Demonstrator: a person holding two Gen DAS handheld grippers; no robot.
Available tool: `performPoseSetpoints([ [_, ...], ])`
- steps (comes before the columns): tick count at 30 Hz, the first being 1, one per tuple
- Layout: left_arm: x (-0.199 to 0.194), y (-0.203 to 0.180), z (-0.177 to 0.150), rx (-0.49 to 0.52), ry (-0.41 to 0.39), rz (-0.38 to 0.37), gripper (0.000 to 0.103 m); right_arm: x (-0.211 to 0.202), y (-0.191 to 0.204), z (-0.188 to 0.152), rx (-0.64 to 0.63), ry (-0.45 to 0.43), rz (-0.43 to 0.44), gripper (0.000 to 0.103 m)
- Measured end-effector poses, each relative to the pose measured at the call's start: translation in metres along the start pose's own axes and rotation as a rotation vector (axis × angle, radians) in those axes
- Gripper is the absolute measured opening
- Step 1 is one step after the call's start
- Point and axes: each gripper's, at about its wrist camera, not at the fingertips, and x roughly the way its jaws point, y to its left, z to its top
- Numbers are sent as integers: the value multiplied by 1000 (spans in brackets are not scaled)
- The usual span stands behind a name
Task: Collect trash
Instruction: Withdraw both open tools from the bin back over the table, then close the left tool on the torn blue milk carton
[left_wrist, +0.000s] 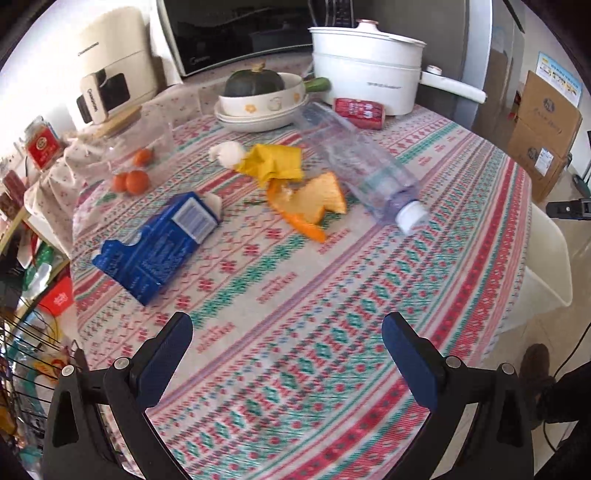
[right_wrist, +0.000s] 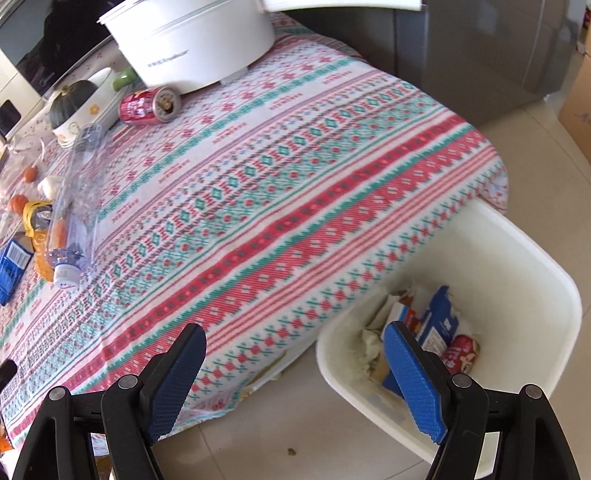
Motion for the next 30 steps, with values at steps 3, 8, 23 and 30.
performPoseSetpoints([
  [3,8,30,10,15,11,45,103,4,11,4,-28,-5,-8,84],
  [8,24,69,40,50,28,66,103,17,22,12,-62,2,-8,84],
  [23,131,97,68,262,287,-67,103,41,38,24,-108,13,-44,84],
  [30,133,123,70,12,269,-57,103,48,43,22,-139,34,-53,84],
])
